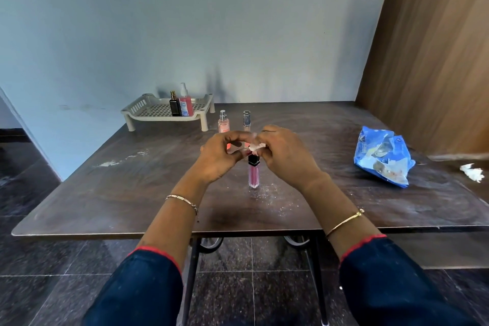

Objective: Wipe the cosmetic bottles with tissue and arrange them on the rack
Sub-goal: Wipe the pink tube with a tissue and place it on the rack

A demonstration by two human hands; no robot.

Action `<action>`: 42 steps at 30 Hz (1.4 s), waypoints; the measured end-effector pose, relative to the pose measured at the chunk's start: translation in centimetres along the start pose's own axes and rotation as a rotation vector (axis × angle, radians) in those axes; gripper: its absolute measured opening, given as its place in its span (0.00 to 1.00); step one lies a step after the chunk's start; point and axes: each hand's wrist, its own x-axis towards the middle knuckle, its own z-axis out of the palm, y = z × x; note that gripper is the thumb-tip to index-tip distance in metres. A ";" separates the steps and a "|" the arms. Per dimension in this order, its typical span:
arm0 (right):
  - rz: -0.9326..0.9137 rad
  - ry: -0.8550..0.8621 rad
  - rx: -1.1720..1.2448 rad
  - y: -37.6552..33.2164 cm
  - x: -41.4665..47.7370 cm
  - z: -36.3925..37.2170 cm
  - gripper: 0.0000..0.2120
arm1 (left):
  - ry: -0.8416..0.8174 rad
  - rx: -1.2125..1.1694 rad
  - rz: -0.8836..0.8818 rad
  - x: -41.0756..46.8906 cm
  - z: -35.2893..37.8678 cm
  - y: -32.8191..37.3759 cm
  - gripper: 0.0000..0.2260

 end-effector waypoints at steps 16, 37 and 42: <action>0.667 0.305 0.795 1.3 -3.9 3.6 0.08 | 0.047 0.046 -0.120 -0.3 0.3 1.1 0.11; 0.588 0.461 0.694 -1.1 -2.4 4.6 0.06 | 0.117 -0.191 -0.288 1.0 1.1 1.4 0.05; 0.677 0.259 0.715 -0.3 -3.5 5.1 0.10 | 0.112 -0.187 -0.291 1.0 0.9 1.3 0.06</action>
